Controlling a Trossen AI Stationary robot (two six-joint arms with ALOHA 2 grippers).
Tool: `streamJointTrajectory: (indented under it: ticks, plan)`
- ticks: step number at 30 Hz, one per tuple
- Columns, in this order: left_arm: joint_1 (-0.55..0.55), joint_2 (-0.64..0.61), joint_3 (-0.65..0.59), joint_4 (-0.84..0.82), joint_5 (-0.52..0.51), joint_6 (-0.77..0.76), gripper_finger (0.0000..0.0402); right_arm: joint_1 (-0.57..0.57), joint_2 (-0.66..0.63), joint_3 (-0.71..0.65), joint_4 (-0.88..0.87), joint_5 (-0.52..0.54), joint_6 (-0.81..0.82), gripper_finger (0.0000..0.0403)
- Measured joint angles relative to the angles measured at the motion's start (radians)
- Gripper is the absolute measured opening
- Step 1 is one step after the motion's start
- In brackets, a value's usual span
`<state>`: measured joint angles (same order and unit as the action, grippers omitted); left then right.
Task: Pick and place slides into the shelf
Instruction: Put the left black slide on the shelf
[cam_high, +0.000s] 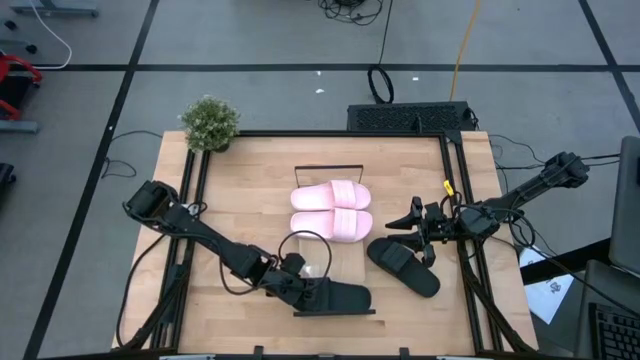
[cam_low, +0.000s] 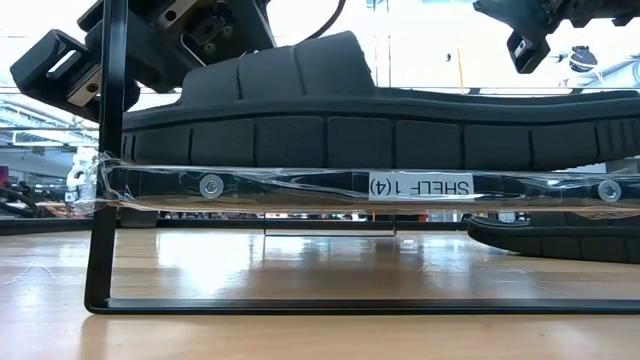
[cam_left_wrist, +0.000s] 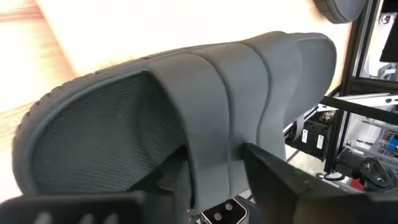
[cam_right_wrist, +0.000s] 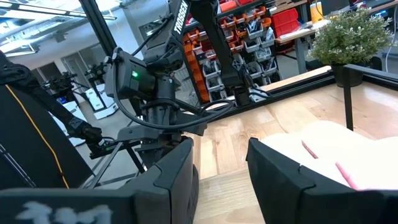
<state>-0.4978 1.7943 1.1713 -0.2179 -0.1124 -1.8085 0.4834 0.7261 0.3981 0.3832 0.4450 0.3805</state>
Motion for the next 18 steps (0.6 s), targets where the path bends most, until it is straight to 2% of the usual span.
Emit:
streamJointTrajectory:
  ticks: [4,8,18]
  plan:
    - [0.009,0.0,-0.001,-0.001,0.012,-0.001,0.0192,0.0,0.0,0.0,0.0,0.0,0.009,0.0141]
    - [0.011,0.0,-0.001,0.011,0.019,-0.004,0.023,0.0,0.0,0.0,0.0,0.0,0.019,0.0141]
    - [0.006,0.0,-0.002,0.06,0.041,-0.073,0.0263,0.0,0.0,0.0,0.0,0.0,0.026,0.0141]
